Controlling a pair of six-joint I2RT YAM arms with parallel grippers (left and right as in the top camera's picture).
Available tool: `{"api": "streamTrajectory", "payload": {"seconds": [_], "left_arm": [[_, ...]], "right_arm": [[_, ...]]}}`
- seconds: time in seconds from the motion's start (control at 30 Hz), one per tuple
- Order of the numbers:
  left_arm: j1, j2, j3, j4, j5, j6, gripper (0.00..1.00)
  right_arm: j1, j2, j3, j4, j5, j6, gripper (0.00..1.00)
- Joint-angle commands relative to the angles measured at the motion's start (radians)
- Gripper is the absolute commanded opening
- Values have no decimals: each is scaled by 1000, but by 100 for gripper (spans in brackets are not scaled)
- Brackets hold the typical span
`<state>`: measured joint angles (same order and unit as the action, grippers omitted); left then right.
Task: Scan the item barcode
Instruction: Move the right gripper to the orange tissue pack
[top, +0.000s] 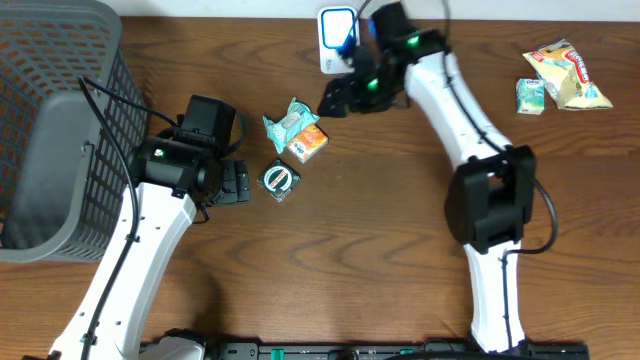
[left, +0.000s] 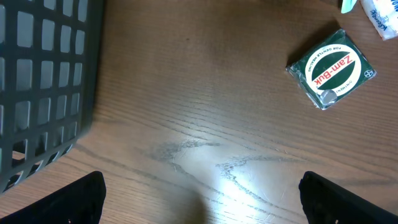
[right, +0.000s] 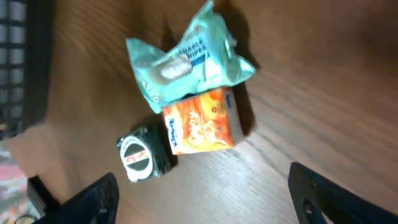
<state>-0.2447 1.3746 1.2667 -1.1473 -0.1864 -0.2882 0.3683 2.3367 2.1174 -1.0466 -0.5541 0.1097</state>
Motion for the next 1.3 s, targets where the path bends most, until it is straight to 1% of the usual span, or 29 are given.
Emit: {"api": "streamTrajectory", "payload": {"seconds": [0.0, 0.07, 0.1, 0.17, 0.2, 0.3, 0.43, 0.53, 0.73, 0.83, 0.87, 0.9, 1.07, 1.27], "left_arm": [[3, 4, -1, -3, -9, -2, 98], [3, 4, -1, -3, -9, -2, 98], [3, 4, -1, -3, -9, -2, 98], [3, 4, -1, -3, -9, -2, 98], [3, 4, -1, -3, -9, -2, 98], [3, 4, -1, -3, -9, -2, 98], [3, 4, -1, -3, -9, -2, 98], [3, 4, -1, -3, -9, -2, 98], [3, 4, -1, -3, -9, -2, 98], [3, 4, -1, -3, -9, -2, 98], [3, 4, -1, -3, -9, -2, 98], [3, 4, -1, -3, -9, -2, 98], [3, 4, -1, -3, -9, -2, 98], [3, 4, -1, -3, -9, -2, 98]], "right_arm": [[52, -40, -53, 15, 59, 137, 70], [81, -40, -74, 14, 117, 171, 61], [92, -40, -84, 13, 159, 214, 57], [108, -40, -105, 11, 248, 339, 54], [116, -40, -117, 13, 285, 411, 53], [126, -40, -152, 35, 324, 567, 54], [133, -40, -200, 100, 324, 676, 53], [137, -40, -244, 158, 315, 781, 48], [153, -40, -314, 314, 233, 788, 47], [153, -40, -318, 318, 233, 792, 46], [153, -40, -318, 317, 233, 792, 42], [152, -40, -318, 311, 234, 791, 36], [124, -47, -317, 250, 233, 771, 2], [60, -113, -317, 150, 234, 658, 1]]}}
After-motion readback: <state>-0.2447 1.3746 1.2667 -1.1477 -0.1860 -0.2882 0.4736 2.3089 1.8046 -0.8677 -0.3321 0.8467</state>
